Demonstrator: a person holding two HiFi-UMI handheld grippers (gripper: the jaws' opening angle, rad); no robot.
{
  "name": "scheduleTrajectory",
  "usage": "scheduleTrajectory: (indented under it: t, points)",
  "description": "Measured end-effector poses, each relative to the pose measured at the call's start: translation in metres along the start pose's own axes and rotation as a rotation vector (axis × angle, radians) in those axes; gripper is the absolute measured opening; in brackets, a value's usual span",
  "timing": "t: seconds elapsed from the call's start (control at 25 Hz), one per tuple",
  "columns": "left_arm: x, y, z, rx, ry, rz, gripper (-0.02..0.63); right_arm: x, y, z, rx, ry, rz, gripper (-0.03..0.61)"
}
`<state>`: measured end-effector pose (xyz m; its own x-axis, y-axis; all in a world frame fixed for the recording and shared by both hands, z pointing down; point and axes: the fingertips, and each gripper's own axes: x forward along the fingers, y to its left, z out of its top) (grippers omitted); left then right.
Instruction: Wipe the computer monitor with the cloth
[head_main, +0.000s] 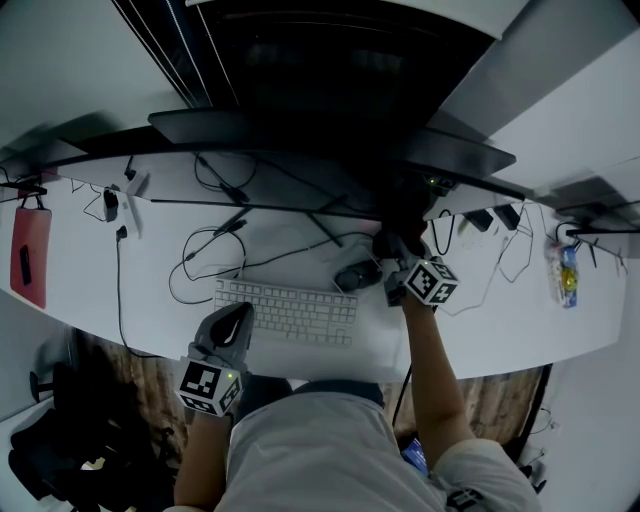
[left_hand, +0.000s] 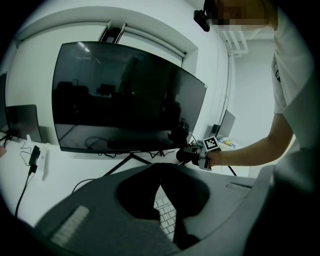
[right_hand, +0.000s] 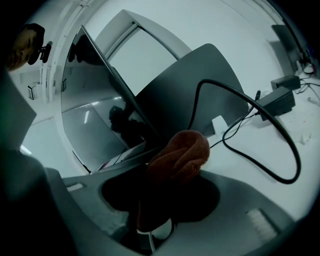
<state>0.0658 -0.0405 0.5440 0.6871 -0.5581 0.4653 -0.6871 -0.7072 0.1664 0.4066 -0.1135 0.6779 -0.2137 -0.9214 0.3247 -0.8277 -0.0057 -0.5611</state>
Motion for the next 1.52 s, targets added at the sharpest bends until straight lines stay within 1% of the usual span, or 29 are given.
scheduleTrajectory:
  t: [0.24, 0.4, 0.6, 0.92, 1.16, 1.52]
  points:
    - [-0.009, 0.01, -0.001, -0.005, -0.005, 0.005, 0.009, 0.007, 0.014, -0.006, -0.002, 0.012, 0.012, 0.179]
    - [-0.017, 0.017, -0.001, -0.006, -0.01, 0.01, 0.009, 0.019, 0.035, -0.016, -0.042, 0.053, 0.041, 0.179]
    - [-0.028, 0.028, -0.003, -0.011, -0.007, 0.013, 0.009, 0.035, 0.058, -0.025, -0.051, 0.067, 0.047, 0.179]
    - [-0.052, 0.061, -0.01, -0.039, -0.024, 0.042, 0.009, 0.061, 0.098, -0.043, -0.066, 0.09, 0.058, 0.179]
    - [-0.067, 0.089, -0.017, -0.067, -0.036, 0.051, 0.009, 0.081, 0.124, -0.053, -0.074, 0.097, 0.04, 0.179]
    - [-0.083, 0.122, -0.028, -0.106, -0.058, 0.035, 0.009, 0.104, 0.158, -0.073, -0.087, 0.121, 0.02, 0.179]
